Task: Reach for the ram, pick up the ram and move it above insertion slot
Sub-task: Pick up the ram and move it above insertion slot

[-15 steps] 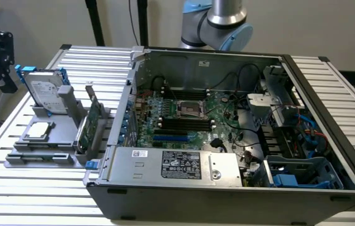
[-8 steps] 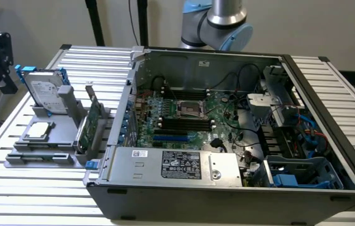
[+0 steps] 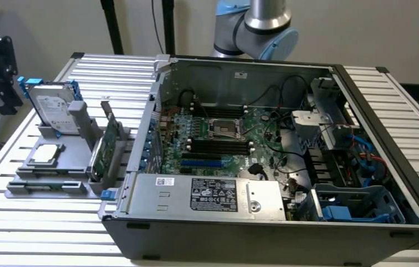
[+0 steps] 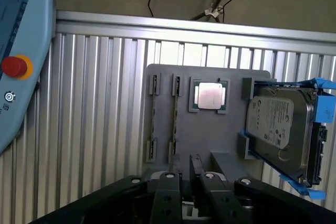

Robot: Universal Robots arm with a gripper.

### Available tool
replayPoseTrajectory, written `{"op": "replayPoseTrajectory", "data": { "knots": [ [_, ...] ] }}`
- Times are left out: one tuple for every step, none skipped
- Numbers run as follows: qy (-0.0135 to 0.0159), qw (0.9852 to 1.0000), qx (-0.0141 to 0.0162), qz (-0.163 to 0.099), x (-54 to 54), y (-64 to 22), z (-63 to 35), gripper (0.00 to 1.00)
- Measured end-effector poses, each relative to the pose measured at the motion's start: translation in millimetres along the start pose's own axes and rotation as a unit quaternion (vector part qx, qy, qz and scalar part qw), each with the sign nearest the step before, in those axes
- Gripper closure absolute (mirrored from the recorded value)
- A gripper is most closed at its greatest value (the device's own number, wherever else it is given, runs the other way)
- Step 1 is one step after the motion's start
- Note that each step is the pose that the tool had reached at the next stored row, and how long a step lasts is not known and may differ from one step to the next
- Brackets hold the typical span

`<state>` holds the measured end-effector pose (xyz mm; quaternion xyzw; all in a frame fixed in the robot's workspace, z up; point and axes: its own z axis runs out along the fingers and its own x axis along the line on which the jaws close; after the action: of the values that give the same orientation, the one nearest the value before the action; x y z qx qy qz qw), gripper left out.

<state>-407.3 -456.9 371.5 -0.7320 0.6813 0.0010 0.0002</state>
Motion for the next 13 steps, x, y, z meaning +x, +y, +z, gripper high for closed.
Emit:
{"op": "replayPoseTrajectory", "data": {
  "knots": [
    [0.0, 1.0, 0.0001, 0.0, 0.3, 0.0, 0.3, 0.76],
    [0.0, 1.0, 0.0, 0.0, 0.6, 0.0, 0.7, 0.7],
    [0.0, 1.0, 0.0, 0.0, 1.3, 0.0, 1.6, 0.64],
    [0.0, 1.0, 0.0, 0.0, 2.4, 0.1, 3.2, 0.64],
    [0.0, 1.0, 0.0, 0.0, 3.7, 0.2, 4.9, 0.64],
    [-0.0001, 1.0, 0.0, 0.0, 5.3, 0.3, 6.9, 0.64],
    [-0.0002, 1.0, 0.0001, 0.0, 6.9, 0.5, 8.8, 0.64],
    [-0.0002, 1.0, 0.0, 0.0, 8.4, 0.6, 10.6, 0.64],
    [-0.0002, 1.0, 0.0, 0.0, 9.9, 0.7, 12.3, 0.64],
    [-0.0003, 1.0, 0.0, 0.0, 11.5, 0.8, 14.1, 0.64],
    [-0.0003, 1.0, 0.0, 0.0, 13.0, 0.9, 15.8, 0.64],
    [-0.0004, 1.0, 0.0, 0.0, 14.6, 1.0, 17.7, 0.64],
    [-0.0004, 1.0, 0.0, 0.0, 16.1, 1.1, 19.6, 0.64]
  ]
}}
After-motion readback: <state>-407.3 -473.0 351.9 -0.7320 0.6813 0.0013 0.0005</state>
